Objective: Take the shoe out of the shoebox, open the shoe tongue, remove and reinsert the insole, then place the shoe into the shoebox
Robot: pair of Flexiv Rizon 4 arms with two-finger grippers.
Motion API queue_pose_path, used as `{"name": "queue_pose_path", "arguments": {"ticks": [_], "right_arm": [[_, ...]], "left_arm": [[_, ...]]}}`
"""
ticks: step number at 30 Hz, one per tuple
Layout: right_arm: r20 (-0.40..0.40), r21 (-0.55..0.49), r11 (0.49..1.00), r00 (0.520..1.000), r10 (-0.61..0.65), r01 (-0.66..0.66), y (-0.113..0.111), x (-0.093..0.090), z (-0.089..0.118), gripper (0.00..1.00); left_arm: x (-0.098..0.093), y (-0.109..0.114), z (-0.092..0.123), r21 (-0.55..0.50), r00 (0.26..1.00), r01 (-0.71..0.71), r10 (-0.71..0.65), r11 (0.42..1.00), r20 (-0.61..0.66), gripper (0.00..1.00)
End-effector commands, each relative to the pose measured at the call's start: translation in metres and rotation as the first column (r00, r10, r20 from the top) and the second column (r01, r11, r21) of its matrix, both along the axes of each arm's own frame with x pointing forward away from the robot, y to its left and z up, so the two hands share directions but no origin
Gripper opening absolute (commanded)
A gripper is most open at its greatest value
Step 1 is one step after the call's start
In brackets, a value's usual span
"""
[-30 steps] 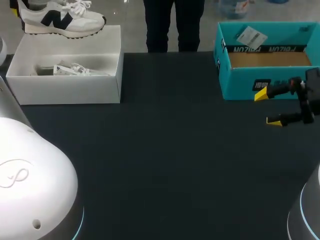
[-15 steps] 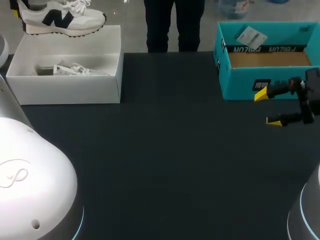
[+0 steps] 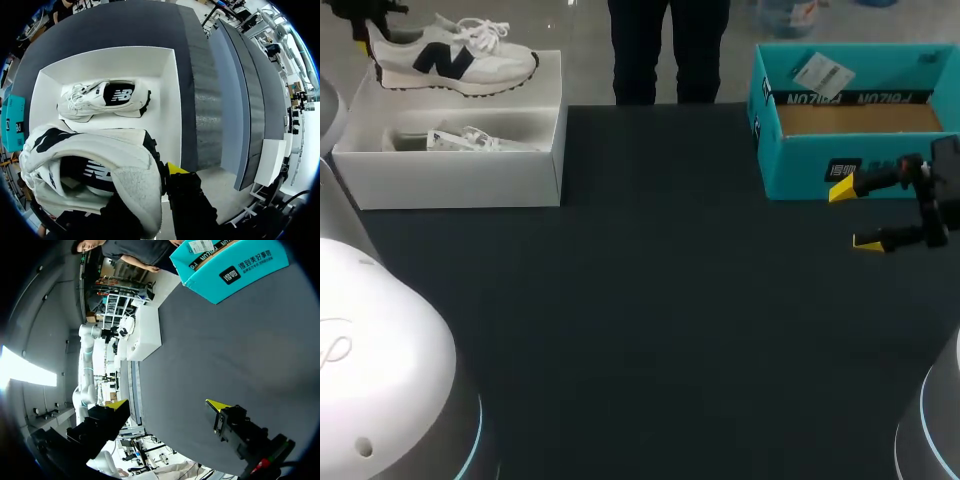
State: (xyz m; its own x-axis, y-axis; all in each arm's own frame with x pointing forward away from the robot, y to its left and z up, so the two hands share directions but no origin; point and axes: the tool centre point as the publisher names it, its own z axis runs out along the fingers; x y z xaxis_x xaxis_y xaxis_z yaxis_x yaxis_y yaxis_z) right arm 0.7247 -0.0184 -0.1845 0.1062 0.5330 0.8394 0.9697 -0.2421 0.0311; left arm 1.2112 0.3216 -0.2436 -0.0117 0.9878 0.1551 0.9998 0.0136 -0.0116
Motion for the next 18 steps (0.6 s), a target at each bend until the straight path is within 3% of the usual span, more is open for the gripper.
{"name": "queue_pose_path", "arguments": {"ticks": [1,8,18], "right_arm": [[0.000,-0.003,1.000,1.000,-0.003,0.003,0.001,-0.001,0.000,1.00],[0.000,-0.003,1.000,1.000,-0.003,0.003,0.001,-0.001,0.000,1.00],[0.000,-0.003,1.000,1.000,-0.003,0.003,0.001,-0.001,0.000,1.00]], "left_arm": [[0.011,0.002,-0.024,-0.008,1.000,-0.003,0.003,1.000,-0.008,0.00],[0.008,0.002,-0.052,-0.002,1.000,-0.003,0.003,1.000,-0.019,0.00],[0.011,-0.006,-0.109,0.022,1.000,-0.008,0.008,1.000,0.006,0.00]]}}
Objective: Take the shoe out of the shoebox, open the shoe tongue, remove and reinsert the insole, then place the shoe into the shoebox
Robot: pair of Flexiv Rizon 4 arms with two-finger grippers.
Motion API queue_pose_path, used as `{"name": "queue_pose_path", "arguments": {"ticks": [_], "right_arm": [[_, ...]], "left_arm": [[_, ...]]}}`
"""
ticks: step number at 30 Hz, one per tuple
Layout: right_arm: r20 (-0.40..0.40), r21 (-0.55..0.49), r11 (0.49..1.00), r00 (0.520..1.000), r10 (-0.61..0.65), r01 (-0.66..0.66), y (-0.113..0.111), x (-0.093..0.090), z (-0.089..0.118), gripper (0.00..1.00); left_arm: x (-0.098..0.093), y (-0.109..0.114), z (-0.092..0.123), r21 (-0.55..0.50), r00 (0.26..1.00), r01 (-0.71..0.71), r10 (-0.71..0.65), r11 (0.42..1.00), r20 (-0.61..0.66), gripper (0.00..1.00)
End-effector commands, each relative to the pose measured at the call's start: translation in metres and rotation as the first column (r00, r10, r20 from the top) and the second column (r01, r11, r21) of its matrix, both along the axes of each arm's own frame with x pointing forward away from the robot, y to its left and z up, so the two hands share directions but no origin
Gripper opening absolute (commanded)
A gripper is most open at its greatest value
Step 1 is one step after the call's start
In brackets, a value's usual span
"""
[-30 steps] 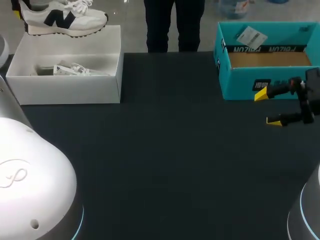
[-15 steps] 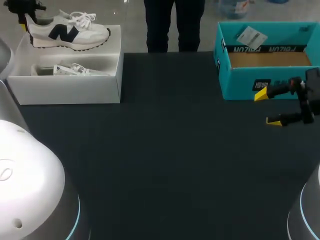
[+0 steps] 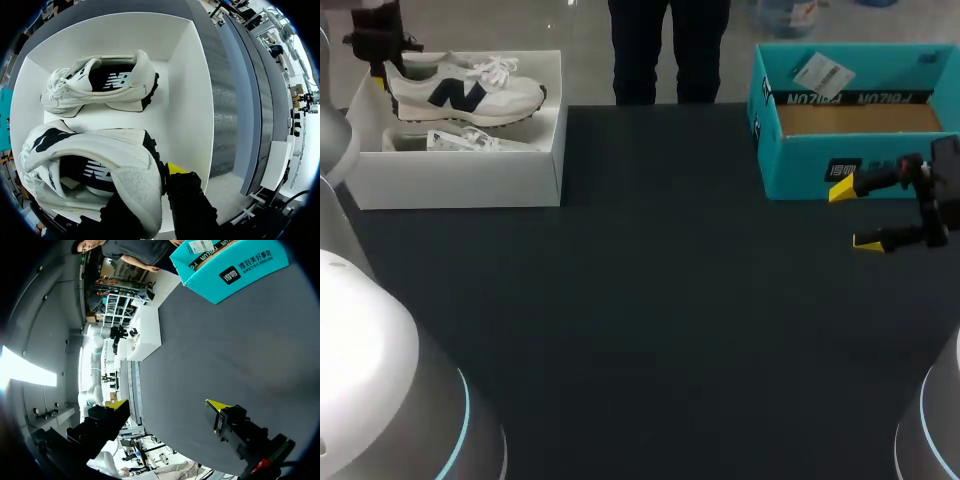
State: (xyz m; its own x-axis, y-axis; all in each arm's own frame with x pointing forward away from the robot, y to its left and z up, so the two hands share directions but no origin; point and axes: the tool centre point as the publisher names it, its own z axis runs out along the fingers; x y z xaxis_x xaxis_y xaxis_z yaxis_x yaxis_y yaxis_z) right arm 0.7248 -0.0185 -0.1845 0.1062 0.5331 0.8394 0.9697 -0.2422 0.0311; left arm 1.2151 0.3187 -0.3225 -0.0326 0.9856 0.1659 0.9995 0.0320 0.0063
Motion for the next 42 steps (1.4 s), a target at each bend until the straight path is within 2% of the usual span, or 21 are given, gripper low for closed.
{"name": "queue_pose_path", "arguments": {"ticks": [1,9,18,19,20,21,25,42], "right_arm": [[0.000,-0.003,1.000,1.000,-0.003,0.003,0.001,-0.001,0.000,1.00],[0.000,-0.003,1.000,1.000,-0.003,0.003,0.001,-0.001,0.000,1.00],[0.000,-0.003,1.000,1.000,-0.003,0.003,0.001,-0.001,0.000,1.00],[0.000,-0.003,1.000,1.000,-0.003,0.003,0.001,-0.001,0.000,1.00],[0.000,-0.003,1.000,1.000,-0.003,0.003,0.001,-0.001,0.000,1.00],[0.000,-0.003,1.000,1.000,-0.003,0.003,0.001,-0.001,0.000,1.00],[0.000,-0.003,1.000,1.000,-0.003,0.003,0.001,-0.001,0.000,1.00],[0.000,-0.003,1.000,1.000,-0.003,0.003,0.001,-0.001,0.000,1.00]], "left_arm": [[0.008,-0.003,-0.035,0.005,1.000,0.002,-0.002,1.000,-0.015,0.00],[0.007,-0.001,-0.070,-0.005,0.999,-0.004,0.004,1.000,-0.041,0.00],[0.010,0.002,-0.089,0.007,0.998,-0.026,0.026,1.000,-0.051,0.00],[0.010,0.002,-0.089,0.005,0.998,-0.027,0.027,1.000,-0.050,0.37],[0.010,0.002,-0.089,0.007,0.996,-0.034,0.035,0.999,-0.077,0.94],[0.010,0.003,-0.087,0.000,0.996,-0.036,0.036,0.999,-0.076,1.00],[0.007,0.001,-0.071,-0.012,0.995,-0.038,0.036,0.999,-0.095,1.00],[-0.015,-0.006,0.024,-0.106,0.995,-0.072,0.063,0.992,-0.084,1.00]]}}
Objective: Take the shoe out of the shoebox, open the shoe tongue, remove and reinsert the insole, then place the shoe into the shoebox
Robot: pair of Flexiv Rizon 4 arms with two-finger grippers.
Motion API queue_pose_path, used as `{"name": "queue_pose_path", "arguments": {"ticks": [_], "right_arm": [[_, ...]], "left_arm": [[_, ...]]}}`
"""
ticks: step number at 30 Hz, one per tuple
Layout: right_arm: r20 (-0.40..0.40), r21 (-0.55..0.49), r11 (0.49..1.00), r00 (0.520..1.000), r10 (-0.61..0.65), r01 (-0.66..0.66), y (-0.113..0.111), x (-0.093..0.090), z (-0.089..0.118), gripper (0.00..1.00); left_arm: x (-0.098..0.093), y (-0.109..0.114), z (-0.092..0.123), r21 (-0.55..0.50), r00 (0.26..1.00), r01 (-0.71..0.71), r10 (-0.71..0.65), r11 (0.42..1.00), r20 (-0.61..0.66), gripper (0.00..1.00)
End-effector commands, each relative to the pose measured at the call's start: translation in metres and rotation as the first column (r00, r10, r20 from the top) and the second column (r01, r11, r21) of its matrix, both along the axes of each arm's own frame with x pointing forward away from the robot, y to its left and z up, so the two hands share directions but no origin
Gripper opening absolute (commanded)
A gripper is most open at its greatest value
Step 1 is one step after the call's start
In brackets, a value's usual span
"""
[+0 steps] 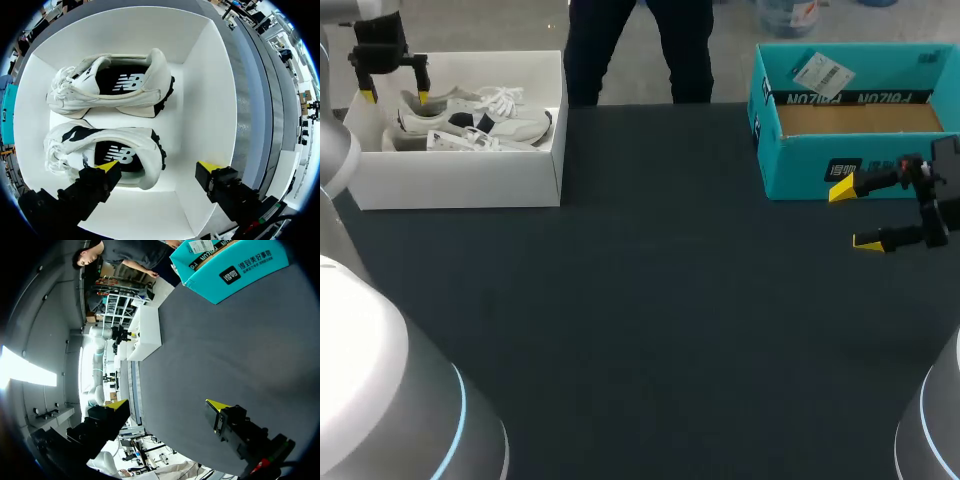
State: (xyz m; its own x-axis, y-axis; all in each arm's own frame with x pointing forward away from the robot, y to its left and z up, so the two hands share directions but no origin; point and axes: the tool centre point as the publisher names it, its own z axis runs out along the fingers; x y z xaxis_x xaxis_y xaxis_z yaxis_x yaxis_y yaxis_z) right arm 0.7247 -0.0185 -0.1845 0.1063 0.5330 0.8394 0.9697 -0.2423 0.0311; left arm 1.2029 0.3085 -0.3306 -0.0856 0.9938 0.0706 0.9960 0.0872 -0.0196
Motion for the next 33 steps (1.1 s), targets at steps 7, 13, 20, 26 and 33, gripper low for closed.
{"name": "queue_pose_path", "arguments": {"ticks": [7,13,20,26,33], "right_arm": [[0.000,-0.003,1.000,1.000,-0.003,0.003,0.001,-0.001,0.000,1.00],[0.000,-0.003,1.000,1.000,-0.003,0.003,0.001,-0.001,0.000,1.00],[0.000,-0.003,1.000,1.000,-0.003,0.003,0.001,-0.001,0.000,1.00],[0.000,-0.003,1.000,1.000,-0.003,0.003,0.001,-0.001,0.000,1.00],[0.000,-0.003,1.000,1.000,-0.003,0.003,0.001,-0.001,0.000,1.00]], "left_arm": [[-0.003,0.004,0.032,-0.013,0.998,-0.009,0.009,1.000,-0.060,1.00],[-0.003,0.004,0.032,-0.013,0.998,-0.009,0.009,1.000,-0.060,1.00],[-0.015,0.011,0.034,-0.040,0.998,0.010,-0.012,0.999,-0.062,1.00],[-0.042,0.018,0.037,-0.061,0.999,0.024,-0.026,0.998,-0.025,1.00],[-0.073,0.024,0.049,-0.090,0.998,0.059,-0.059,0.994,0.001,1.00]]}}
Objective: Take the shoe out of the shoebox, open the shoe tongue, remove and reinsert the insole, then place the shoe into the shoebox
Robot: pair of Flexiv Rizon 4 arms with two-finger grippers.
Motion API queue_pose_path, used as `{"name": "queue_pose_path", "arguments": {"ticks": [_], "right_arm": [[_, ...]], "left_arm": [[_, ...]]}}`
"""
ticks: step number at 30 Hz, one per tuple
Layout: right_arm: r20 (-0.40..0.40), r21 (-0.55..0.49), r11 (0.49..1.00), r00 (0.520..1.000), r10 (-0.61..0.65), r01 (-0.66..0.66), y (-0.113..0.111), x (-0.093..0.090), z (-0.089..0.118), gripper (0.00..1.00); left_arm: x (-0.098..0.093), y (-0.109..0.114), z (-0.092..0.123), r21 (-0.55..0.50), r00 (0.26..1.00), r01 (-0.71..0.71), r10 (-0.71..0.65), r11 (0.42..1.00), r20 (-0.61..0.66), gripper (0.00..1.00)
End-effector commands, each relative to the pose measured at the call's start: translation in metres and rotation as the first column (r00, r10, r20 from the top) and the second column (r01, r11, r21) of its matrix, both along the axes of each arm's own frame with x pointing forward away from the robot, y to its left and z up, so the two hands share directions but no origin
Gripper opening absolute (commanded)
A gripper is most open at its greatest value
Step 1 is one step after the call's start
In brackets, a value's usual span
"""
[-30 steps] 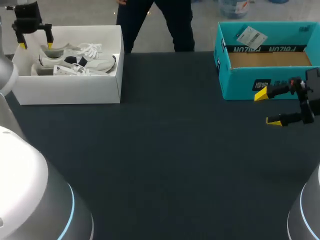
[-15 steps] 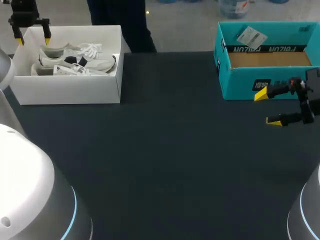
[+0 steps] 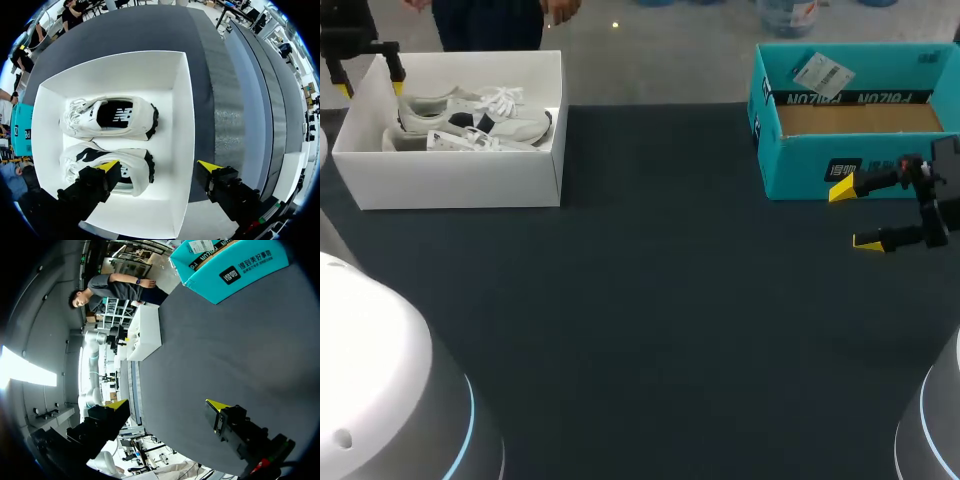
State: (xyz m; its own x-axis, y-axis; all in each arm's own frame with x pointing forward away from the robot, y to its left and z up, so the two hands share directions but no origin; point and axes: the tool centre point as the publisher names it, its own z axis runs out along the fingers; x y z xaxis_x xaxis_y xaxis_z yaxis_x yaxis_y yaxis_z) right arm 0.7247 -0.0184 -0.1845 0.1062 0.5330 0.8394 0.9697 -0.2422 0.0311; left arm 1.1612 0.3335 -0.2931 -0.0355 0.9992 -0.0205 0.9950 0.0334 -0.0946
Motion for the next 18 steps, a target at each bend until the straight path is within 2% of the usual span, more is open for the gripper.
{"name": "queue_pose_path", "arguments": {"ticks": [1,8,18], "right_arm": [[0.000,-0.003,1.000,1.000,-0.003,0.003,0.001,-0.001,0.000,1.00],[0.000,-0.003,1.000,1.000,-0.003,0.003,0.001,-0.001,0.000,1.00],[0.000,-0.003,1.000,1.000,-0.003,0.003,0.001,-0.001,0.000,1.00]], "left_arm": [[-0.035,0.000,0.014,0.010,0.998,0.003,-0.004,1.000,0.070,1.00],[-0.059,-0.002,0.025,0.006,0.994,-0.005,0.005,1.000,0.111,1.00],[-0.091,-0.018,0.018,-0.011,0.984,0.017,-0.015,1.000,0.178,1.00]]}}
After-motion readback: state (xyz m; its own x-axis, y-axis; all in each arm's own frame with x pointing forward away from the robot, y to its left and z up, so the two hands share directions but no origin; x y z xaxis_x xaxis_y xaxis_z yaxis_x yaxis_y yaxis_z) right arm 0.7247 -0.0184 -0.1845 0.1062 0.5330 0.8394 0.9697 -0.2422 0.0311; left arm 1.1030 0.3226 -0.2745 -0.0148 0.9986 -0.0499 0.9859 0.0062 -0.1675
